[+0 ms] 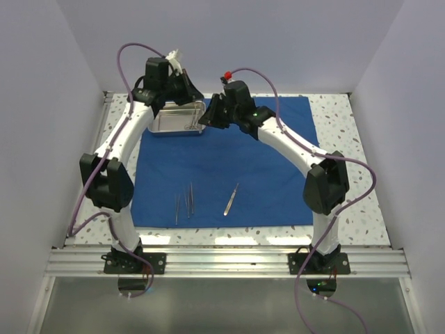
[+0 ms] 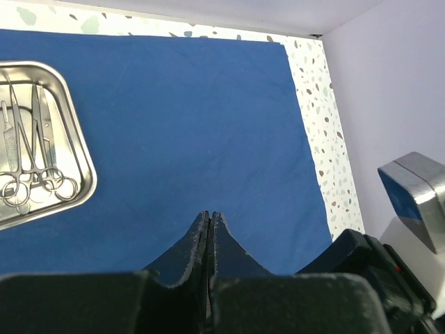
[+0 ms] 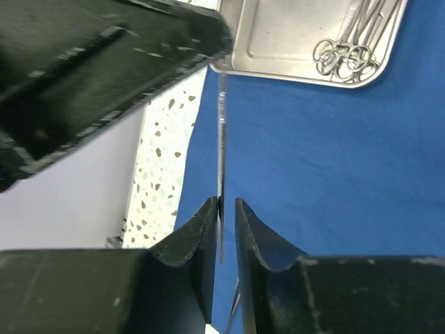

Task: Open and lay out the surgical kit
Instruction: Place the medical item in the surgical kit.

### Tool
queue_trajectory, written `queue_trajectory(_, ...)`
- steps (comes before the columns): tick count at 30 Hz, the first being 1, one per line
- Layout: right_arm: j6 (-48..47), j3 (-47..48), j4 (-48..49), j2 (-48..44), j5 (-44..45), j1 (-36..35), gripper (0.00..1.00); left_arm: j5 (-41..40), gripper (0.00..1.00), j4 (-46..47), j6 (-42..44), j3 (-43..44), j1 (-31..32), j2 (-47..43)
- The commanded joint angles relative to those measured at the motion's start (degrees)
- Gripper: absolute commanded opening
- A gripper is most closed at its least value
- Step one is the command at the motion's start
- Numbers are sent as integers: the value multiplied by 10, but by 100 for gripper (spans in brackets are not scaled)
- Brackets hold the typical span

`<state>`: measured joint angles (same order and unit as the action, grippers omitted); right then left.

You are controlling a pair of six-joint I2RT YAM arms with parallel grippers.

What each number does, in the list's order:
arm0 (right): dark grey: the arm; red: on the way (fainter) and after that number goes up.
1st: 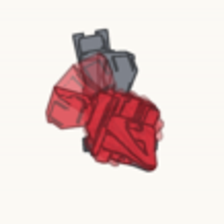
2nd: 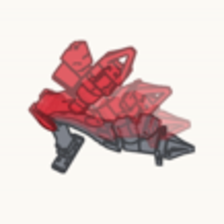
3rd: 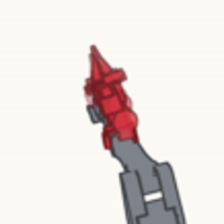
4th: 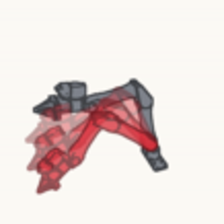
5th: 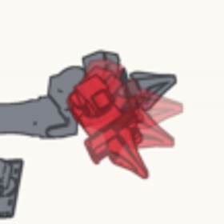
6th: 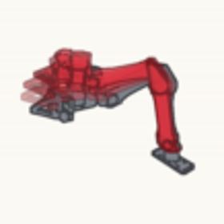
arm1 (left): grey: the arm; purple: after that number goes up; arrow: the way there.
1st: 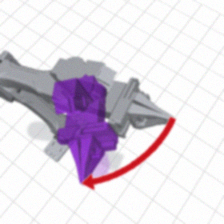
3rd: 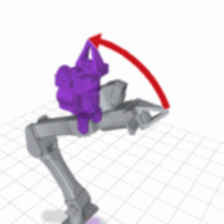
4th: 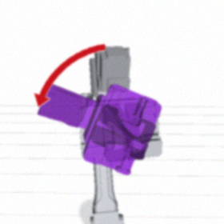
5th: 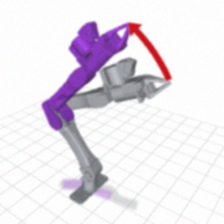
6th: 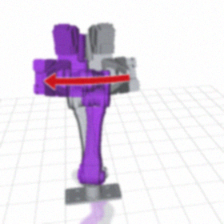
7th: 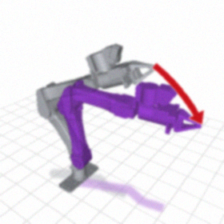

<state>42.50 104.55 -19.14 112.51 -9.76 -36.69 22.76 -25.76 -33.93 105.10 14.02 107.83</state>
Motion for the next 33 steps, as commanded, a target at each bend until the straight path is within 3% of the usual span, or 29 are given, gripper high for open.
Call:
queue_trajectory(1,3,-15,23,-35,6,3,14,4,0,10,-15,0,4,-39)
queue_trajectory(3,5,-27,26,-41,11,5,0,6,0,10,-17,-1,5,-39)
queue_trajectory(10,9,-65,41,-71,25,4,0,15,0,11,-13,-6,7,-46)
queue_trajectory(11,9,-66,38,-76,27,5,0,18,4,11,-11,-5,7,-44)
queue_trajectory(13,2,-76,24,-95,36,6,0,14,31,2,-6,-1,7,-39)
queue_trajectory(14,0,-82,19,-105,37,8,0,6,54,-2,-3,2,7,-35)
queue_trajectory(15,-3,-89,15,-114,39,9,0,1,65,-12,3,12,7,-32)
queue_trajectory(19,-15,-155,-29,-187,51,13,0,-32,96,-43,22,47,5,-10)
queue_trajectory(24,-10,-271,-76,-286,69,13,0,-60,98,-61,40,84,-9,14)
queue_trajectory(28,20,-456,-74,-379,68,13,0,-65,98,-54,46,84,-21,22)
queue_trajectory(33,69,-594,-72,-457,66,12,0,-66,96,-43,45,60,-21,20)
